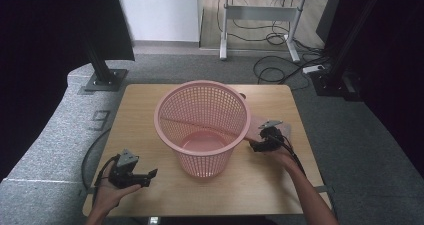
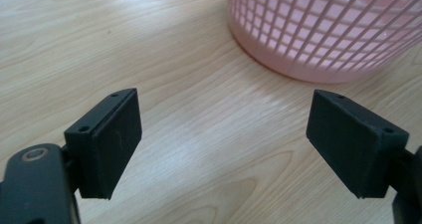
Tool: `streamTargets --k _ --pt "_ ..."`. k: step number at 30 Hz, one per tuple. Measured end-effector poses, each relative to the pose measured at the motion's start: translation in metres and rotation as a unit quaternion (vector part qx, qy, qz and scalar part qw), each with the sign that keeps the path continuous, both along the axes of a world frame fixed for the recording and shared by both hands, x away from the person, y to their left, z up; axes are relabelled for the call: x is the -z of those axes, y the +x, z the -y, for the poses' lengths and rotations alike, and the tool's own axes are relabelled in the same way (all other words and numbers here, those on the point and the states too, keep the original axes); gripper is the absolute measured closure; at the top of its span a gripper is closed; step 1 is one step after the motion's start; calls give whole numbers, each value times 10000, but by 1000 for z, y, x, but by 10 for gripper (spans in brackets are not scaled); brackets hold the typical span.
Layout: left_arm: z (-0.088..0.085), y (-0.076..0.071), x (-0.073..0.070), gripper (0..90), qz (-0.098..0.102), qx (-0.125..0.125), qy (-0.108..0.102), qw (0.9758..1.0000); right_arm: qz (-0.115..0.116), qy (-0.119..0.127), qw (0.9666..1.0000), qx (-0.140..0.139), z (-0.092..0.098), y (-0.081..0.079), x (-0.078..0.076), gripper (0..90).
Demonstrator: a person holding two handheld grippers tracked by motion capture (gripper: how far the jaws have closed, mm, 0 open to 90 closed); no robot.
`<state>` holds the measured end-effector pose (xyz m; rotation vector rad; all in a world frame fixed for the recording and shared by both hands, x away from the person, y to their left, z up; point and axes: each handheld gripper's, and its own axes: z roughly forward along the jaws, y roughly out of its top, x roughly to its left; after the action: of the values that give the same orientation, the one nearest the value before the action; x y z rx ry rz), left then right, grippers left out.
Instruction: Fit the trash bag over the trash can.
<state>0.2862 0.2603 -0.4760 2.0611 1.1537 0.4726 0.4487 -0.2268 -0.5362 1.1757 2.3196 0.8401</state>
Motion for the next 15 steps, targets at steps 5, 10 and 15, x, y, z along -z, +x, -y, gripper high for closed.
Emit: streamTargets --k 5,10,15 --pt "-6 -1 1 141 -23 -51 -88 9999 59 11 10000 49 2 8 5 314" --pt "-8 -3 2 142 -42 -23 -99 9999 -70 419 9986 319 17 16 7 537" --pt "-6 -3 4 144 -102 59 -35 9999 -114 488 9983 286 24 15 6 747"
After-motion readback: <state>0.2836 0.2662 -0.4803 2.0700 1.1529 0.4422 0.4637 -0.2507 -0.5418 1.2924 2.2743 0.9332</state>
